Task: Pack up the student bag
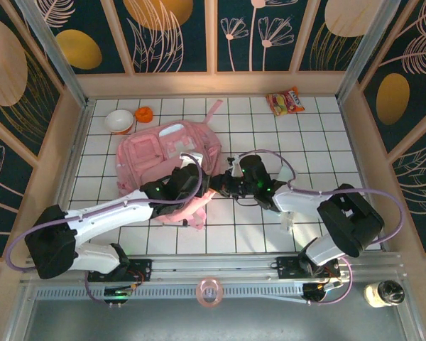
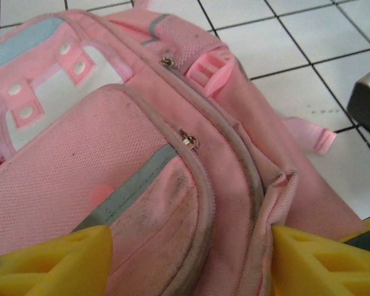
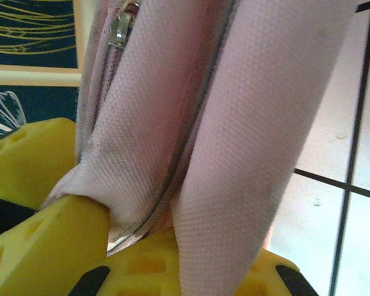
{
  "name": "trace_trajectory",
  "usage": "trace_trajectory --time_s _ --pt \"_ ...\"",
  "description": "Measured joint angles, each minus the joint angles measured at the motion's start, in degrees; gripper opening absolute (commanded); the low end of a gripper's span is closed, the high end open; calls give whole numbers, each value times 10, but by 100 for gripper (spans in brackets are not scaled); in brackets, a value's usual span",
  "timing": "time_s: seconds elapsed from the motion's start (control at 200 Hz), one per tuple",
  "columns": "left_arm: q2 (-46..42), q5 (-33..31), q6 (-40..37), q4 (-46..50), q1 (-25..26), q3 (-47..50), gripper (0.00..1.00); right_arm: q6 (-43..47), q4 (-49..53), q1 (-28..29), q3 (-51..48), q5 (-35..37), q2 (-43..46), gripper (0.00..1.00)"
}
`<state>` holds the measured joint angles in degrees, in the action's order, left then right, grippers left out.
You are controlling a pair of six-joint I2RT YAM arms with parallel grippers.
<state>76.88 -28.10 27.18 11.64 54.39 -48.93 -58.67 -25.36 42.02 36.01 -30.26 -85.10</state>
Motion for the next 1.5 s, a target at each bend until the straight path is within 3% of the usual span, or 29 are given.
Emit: trace_trajectory --time_s 0.175,0.49,1.011,1.116,1.306,1.381,1.501 --pt "0 7 2 3 -1 -6 0 19 26 5 0 21 17 0" --pt "-57 26 -1 -7 -13 -7 0 27 29 0 -45 34 64 0" --pt "-74 -1 -77 5 -38 -58 0 59 64 -22 -80 58 51 0" --pt "-74 9 -85 4 -43 -61 0 94 85 -22 -73 70 62 36" --pt "-62 42 -90 4 -52 -62 0 226 158 -24 -60 118 172 49" --pt "-47 54 -90 4 -54 -62 0 285 170 -25 -50 122 225 65" --pt "-28 82 -86 -3 -56 -62 0 361 155 -4 -45 113 280 66"
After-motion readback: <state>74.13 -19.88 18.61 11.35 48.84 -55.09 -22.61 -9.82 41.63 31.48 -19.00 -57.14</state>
